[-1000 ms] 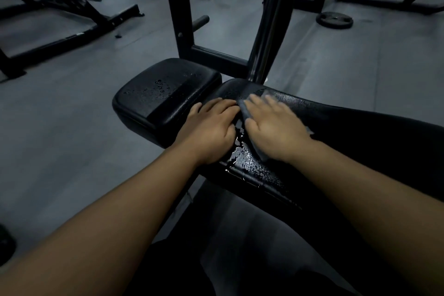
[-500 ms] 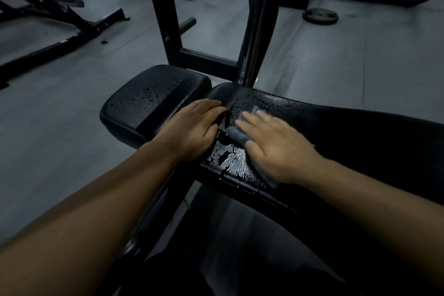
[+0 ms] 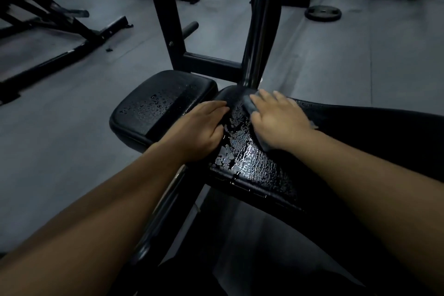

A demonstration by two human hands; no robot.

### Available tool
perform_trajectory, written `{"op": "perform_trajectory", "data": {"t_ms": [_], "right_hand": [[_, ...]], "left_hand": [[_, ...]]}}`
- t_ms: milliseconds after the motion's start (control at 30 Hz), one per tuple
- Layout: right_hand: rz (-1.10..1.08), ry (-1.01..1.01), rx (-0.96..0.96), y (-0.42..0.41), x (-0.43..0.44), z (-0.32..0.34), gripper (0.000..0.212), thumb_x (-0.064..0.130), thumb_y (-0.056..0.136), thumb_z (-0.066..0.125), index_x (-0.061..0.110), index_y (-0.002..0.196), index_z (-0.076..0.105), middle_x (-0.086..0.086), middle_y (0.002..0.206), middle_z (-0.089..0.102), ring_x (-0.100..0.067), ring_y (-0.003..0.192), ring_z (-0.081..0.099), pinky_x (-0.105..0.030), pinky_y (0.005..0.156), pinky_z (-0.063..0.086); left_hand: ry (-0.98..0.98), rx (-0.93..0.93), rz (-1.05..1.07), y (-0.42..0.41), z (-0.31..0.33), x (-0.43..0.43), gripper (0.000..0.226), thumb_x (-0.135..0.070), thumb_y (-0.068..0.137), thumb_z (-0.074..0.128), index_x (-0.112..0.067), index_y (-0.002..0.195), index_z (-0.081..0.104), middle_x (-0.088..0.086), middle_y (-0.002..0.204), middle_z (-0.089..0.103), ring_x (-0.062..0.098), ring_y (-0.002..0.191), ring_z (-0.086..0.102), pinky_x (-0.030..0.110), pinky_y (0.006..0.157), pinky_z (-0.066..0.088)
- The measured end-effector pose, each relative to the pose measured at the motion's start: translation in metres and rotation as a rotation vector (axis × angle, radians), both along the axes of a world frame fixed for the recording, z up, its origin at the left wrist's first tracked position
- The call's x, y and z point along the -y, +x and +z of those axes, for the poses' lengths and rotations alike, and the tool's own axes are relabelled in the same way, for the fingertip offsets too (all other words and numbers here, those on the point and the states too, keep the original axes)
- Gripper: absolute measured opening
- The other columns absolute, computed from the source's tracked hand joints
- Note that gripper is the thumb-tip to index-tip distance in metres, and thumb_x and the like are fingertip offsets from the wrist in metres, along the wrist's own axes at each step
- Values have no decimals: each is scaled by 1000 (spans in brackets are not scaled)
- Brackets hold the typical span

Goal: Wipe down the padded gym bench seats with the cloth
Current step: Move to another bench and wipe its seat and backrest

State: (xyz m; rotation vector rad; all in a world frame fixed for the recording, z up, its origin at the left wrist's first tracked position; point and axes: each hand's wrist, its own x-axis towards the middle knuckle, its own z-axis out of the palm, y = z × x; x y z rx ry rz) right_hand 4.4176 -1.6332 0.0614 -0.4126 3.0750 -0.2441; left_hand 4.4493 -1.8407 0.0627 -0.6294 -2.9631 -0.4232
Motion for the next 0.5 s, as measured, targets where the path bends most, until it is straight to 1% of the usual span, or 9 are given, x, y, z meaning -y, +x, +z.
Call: {"op": "perform_trajectory", "data": {"t_ms": [67,167,200,233,300,367,400,433,500], "right_hand": [[-2,3,-2,4,23,0,58,41,102,21,26,158,19,-2,168,10,-28,153,8,-47,123,10],[261,-43,-6,54,19,-4,63,47,98,14,30,158,18,4,168,8,-21,154,5,-42,124,7],[303,-58,5,63,6,-4,66,50,95,11,33,158,17,7,167,9,-19,154,5,-41,124,7],[300,-54,10,58,-6,-5,67,51,94,9,34,158,17,8,167,10,-17,154,6,-41,124,8],[179,-19,-8,24,-17,-5,66,50,95,11,32,158,18,5,167,13,-19,153,10,-42,124,11],[25,6,-27,-5,0,-4,66,47,94,14,28,156,22,-1,167,17,-24,152,15,-46,123,15],[-7,14,-33,-6,15,-2,66,46,93,15,27,156,23,-2,166,17,-27,152,15,-47,123,15],[18,15,-32,1,28,-2,67,46,92,16,26,156,23,-3,167,16,-28,152,14,-48,123,14],[205,-10,-21,34,35,-3,67,47,92,14,29,156,22,0,167,14,-25,153,9,-45,124,11]], "left_hand": [[4,5,4,0,0,0,50,-24,99,45,-13,148,44,1,155,38,14,142,31,24,112,24],[13,6,22,1,0,2,50,-25,98,44,-11,146,46,3,154,41,15,141,34,23,112,24],[11,2,26,1,0,4,50,-25,99,44,-12,147,46,2,154,41,14,141,34,23,112,24],[4,0,27,1,1,7,50,-25,99,45,-13,148,45,0,155,40,14,141,34,24,113,24],[-42,-8,15,1,1,12,50,-28,100,44,-17,149,43,-2,156,38,14,142,33,29,117,26],[-81,-14,10,-1,1,16,51,-29,100,43,-19,150,41,-3,157,36,15,143,33,37,118,29],[-84,-10,12,-1,1,17,52,-30,99,42,-19,150,42,-3,157,37,16,143,33,39,118,31],[-77,-5,16,0,0,16,53,-30,98,41,-18,149,43,-1,157,38,17,142,35,40,117,32],[-49,-7,19,2,-2,17,54,-30,96,39,-16,148,45,0,155,40,18,141,37,41,115,34]]}}
